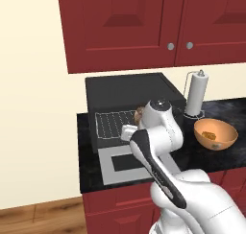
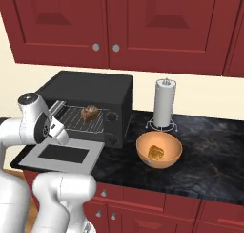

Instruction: Pick up the heated bread from the toaster oven and place it in the bowl. Then move the bread bowl to the dining counter.

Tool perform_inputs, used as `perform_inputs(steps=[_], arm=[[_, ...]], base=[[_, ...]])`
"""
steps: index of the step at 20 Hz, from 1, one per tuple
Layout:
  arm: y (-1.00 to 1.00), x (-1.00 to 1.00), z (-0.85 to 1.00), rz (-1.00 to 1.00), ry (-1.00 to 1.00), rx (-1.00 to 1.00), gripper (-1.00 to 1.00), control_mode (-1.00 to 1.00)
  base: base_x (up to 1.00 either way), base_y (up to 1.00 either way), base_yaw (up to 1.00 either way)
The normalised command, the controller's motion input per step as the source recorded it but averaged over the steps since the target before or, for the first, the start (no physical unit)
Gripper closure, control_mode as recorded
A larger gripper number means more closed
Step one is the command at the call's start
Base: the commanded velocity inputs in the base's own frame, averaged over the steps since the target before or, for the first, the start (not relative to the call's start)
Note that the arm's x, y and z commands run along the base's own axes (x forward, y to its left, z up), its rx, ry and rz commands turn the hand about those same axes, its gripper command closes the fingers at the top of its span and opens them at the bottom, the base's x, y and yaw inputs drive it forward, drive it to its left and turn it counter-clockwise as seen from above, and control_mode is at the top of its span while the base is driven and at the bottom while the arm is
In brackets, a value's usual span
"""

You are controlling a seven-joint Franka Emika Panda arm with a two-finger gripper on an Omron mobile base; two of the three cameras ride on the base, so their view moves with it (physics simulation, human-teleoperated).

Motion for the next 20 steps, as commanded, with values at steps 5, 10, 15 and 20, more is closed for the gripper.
perform_inputs(steps=[5, 10, 15, 20], arm=[[-0.11, 0.04, 0.48, -0.34, -0.23, -0.15, -1.0, -1.0], [0.02, 0.16, 0.1, -0.42, -0.22, -0.16, -1.0, -1.0], [0.0, 0.15, 0.0, -0.37, -0.31, -0.23, -1.0, -1.0], [0.02, 0.4, 0.0, 0.03, -0.13, -0.16, -1.0, -1.0]], base=[[0.0, 0.0, 0.0], [0.0, 0.0, 0.0], [0.0, 0.0, 0.0], [0.0, 0.0, 0.0]])
